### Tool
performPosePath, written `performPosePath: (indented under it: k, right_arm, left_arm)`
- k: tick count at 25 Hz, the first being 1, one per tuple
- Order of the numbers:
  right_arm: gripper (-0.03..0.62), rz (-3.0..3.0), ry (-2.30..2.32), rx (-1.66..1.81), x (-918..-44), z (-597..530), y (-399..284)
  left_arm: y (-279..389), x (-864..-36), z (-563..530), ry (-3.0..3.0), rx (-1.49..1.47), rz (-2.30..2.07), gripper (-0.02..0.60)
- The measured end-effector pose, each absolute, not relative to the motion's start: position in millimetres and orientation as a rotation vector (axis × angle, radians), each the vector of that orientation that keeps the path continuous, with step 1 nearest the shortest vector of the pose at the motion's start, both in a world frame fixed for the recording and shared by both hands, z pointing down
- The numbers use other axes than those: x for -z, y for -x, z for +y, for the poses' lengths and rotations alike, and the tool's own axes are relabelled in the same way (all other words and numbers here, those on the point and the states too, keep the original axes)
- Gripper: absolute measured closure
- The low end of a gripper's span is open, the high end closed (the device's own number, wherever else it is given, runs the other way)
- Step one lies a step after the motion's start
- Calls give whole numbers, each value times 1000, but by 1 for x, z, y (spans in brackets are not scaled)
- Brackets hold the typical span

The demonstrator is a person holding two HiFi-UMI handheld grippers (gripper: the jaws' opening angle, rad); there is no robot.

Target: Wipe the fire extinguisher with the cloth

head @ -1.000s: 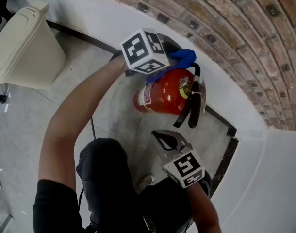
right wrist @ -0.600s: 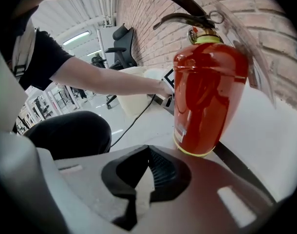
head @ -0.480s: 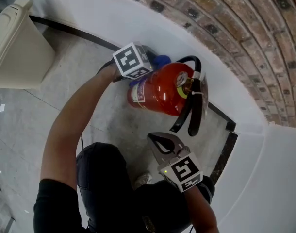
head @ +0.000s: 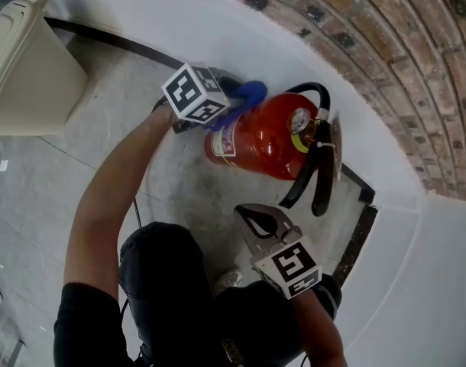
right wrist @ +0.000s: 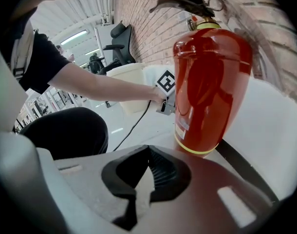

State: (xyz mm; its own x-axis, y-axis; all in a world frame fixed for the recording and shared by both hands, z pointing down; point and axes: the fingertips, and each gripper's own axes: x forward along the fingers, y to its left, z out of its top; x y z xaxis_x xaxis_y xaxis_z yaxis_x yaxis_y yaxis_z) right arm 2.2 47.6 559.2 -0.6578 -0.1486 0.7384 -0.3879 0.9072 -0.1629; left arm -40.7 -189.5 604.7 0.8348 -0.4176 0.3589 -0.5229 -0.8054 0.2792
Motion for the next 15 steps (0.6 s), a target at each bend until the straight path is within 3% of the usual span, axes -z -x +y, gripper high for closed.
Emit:
performPosePath:
  k: [15]
  right_arm:
    - [591, -2277, -345, -408, -574, 41, 5]
  left_arm:
    - [64, -605, -167, -2606, -295, -743, 502]
